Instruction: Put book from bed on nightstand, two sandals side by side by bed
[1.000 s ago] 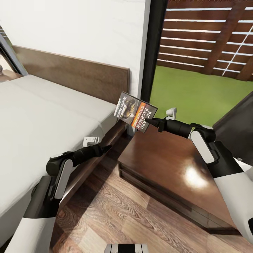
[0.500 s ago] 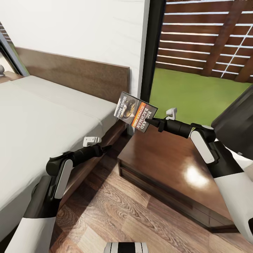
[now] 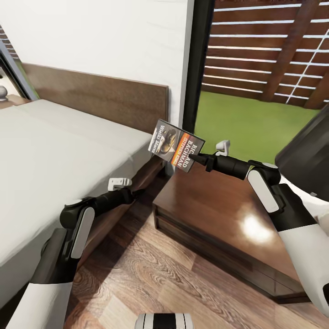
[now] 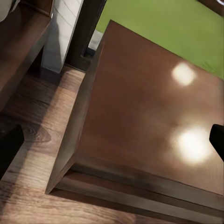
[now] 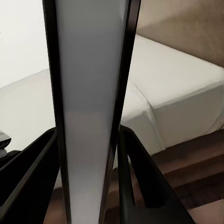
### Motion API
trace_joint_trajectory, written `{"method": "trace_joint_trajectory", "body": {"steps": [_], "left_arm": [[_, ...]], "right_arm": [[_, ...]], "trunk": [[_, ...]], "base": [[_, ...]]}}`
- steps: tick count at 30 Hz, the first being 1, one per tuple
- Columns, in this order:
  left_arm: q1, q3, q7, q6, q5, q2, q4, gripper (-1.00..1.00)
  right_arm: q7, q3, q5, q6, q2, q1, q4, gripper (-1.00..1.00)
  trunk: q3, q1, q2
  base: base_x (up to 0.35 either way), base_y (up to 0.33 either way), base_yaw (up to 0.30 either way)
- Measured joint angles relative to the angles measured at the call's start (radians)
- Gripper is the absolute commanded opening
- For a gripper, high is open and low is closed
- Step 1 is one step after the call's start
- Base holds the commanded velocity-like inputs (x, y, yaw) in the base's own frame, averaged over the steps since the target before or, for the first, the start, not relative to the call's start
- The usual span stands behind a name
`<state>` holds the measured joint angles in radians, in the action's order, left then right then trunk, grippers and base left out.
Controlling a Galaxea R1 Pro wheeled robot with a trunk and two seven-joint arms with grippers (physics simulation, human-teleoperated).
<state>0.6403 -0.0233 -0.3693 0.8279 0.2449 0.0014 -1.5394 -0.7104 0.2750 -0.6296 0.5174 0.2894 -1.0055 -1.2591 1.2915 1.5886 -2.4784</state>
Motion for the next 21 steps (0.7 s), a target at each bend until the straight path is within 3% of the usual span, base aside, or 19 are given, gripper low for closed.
{"method": "trace_joint_trajectory", "body": {"steps": [3, 21], "left_arm": [[0.0, 0.0, 0.0, 0.0, 0.0, 0.0, 0.0, 1.0], [0.0, 0.0, 0.0, 0.0, 0.0, 0.0, 0.002, 1.0]], "right_arm": [[0.0, 0.0, 0.0, 0.0, 0.001, 0.0, 0.0, -1.0], [0.001, 0.0, 0.001, -0.001, 0.0, 0.0, 0.0, -1.0]], "trunk": [[0.005, 0.012, -0.021], [0.045, 0.02, -0.025]], "base": [[0.0, 0.0, 0.0], [0.0, 0.0, 0.0]]}}
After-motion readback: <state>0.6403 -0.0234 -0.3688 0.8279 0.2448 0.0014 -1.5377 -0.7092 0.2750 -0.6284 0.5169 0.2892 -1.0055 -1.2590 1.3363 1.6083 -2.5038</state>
